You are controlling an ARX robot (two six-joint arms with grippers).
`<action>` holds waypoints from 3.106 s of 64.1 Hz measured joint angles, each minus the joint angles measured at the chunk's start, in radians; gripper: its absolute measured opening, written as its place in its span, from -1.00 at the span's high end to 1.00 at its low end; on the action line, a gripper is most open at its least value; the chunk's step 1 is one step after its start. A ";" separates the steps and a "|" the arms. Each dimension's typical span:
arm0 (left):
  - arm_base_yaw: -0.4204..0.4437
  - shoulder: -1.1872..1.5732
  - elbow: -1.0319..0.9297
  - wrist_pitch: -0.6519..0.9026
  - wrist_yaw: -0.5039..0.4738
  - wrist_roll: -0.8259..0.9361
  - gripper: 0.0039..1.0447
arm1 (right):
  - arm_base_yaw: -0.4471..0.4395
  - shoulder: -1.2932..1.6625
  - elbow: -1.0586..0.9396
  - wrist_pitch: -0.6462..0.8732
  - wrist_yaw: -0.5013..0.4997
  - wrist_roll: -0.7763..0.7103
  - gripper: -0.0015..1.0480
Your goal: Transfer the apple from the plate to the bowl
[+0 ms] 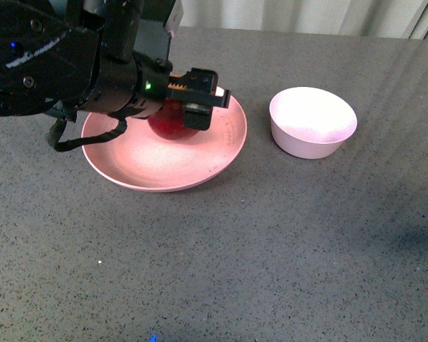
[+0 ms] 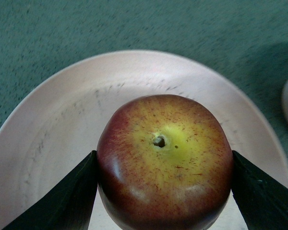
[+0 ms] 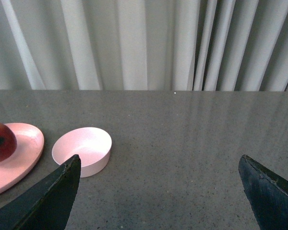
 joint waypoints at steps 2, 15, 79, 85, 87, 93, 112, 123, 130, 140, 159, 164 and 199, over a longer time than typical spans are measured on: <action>-0.010 -0.007 0.009 -0.007 0.004 0.001 -0.34 | 0.000 0.000 0.000 0.000 0.000 0.000 -0.83; -0.093 -0.010 0.136 -0.044 0.031 0.003 -0.34 | 0.000 0.000 0.000 0.000 0.000 0.000 -0.83; -0.178 0.204 0.366 -0.098 0.108 -0.010 -0.86 | 0.000 0.000 0.000 0.000 0.000 0.000 -0.83; -0.177 0.204 0.372 -0.092 0.105 -0.014 -0.83 | 0.000 0.000 0.000 0.000 0.000 0.000 -0.83; -0.177 0.204 0.372 -0.089 0.105 -0.017 -0.84 | 0.000 0.000 0.000 0.000 0.000 0.000 -0.83; -0.172 0.204 0.372 -0.080 0.105 -0.034 -0.84 | 0.000 0.000 0.000 0.000 0.000 0.000 -0.83; -0.099 0.080 0.226 0.034 0.110 -0.077 -0.84 | 0.000 0.000 0.000 0.000 0.000 0.000 -0.83; -0.026 -0.043 0.029 0.312 -0.061 -0.043 -0.69 | 0.000 0.000 0.000 0.000 0.000 0.000 -0.83; 0.008 -0.102 -0.194 0.651 -0.357 0.047 -0.31 | 0.000 0.000 0.000 0.000 -0.003 0.000 -0.83; 0.108 -0.301 -0.476 0.791 -0.311 0.086 0.27 | 0.000 0.000 0.000 0.000 0.000 0.000 -0.83; 0.262 -0.621 -0.812 0.782 -0.154 0.097 0.97 | 0.000 0.000 0.000 0.000 0.000 0.000 -0.83; 0.301 -0.712 -0.872 0.748 -0.125 0.097 0.97 | 0.000 0.000 0.000 0.000 0.000 0.000 -0.83; 0.478 -1.210 -1.033 0.413 0.048 0.098 0.97 | 0.000 0.000 0.000 0.000 0.000 0.000 -0.83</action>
